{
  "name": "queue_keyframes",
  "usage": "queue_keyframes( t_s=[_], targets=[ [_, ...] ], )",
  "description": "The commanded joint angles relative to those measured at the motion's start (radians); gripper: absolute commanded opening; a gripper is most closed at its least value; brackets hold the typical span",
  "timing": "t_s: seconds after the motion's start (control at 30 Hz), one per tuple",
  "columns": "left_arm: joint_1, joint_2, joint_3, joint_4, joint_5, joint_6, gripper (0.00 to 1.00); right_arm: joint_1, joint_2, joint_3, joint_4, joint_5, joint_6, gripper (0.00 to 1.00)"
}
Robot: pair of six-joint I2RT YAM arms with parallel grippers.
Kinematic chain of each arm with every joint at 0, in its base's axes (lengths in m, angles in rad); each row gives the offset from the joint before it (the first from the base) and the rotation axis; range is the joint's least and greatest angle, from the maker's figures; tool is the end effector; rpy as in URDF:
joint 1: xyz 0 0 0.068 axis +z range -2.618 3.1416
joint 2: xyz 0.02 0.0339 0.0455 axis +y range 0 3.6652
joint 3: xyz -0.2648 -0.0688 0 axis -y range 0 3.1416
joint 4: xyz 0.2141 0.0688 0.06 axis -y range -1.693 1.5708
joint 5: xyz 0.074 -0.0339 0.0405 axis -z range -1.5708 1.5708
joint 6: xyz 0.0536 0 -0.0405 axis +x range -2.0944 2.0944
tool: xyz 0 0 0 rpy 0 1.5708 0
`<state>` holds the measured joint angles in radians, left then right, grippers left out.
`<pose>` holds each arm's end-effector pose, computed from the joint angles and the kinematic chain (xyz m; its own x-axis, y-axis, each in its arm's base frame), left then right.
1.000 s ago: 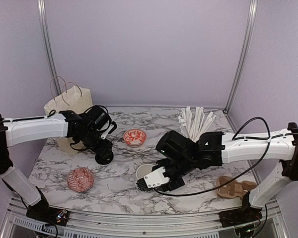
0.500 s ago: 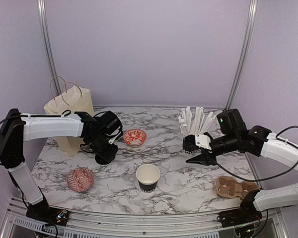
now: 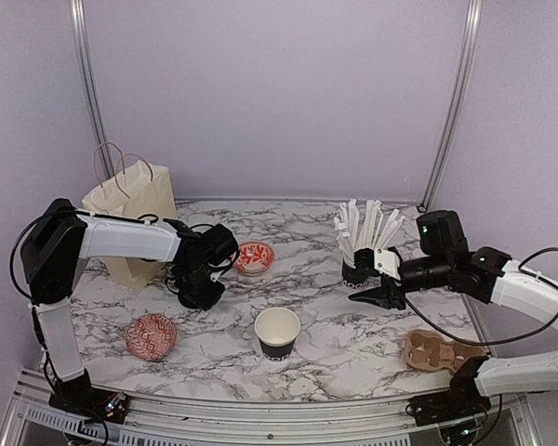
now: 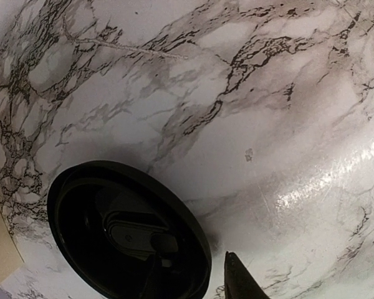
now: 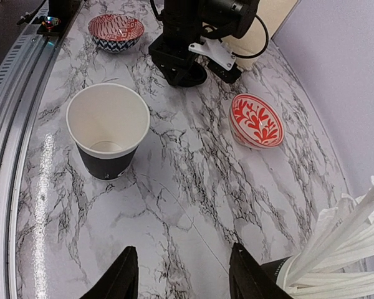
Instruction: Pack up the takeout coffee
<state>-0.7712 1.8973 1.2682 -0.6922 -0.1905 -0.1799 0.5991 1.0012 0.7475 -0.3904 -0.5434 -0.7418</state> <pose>0.2542 -0.2329 0.1641 -0.8001 0.5327 -0.2758 0.5160 0.8457 0.1363 0.1457 0.1331 0.2689 0.1912 -0.5697 -0.7993 -0.9426 0.1205 -0.3113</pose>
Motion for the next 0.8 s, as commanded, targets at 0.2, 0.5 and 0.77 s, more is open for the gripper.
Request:
queue_keyframes(
  t_s=[0.2, 0.5, 0.77],
  targets=[
    [0.007, 0.022, 0.04, -0.034, -0.04, -0.006, 0.17, -0.009, -0.009, -0.02, 0.041, -0.018, 0.007, 0.47],
    [-0.001, -0.08, 0.086, -0.068, 0.031, -0.001, 0.06, -0.009, 0.045, 0.084, -0.03, -0.069, 0.05, 0.47],
    [-0.096, -0.39, 0.225, 0.006, 0.252, 0.032, 0.06, -0.009, 0.209, 0.425, -0.16, -0.134, 0.211, 0.47]
  ],
)
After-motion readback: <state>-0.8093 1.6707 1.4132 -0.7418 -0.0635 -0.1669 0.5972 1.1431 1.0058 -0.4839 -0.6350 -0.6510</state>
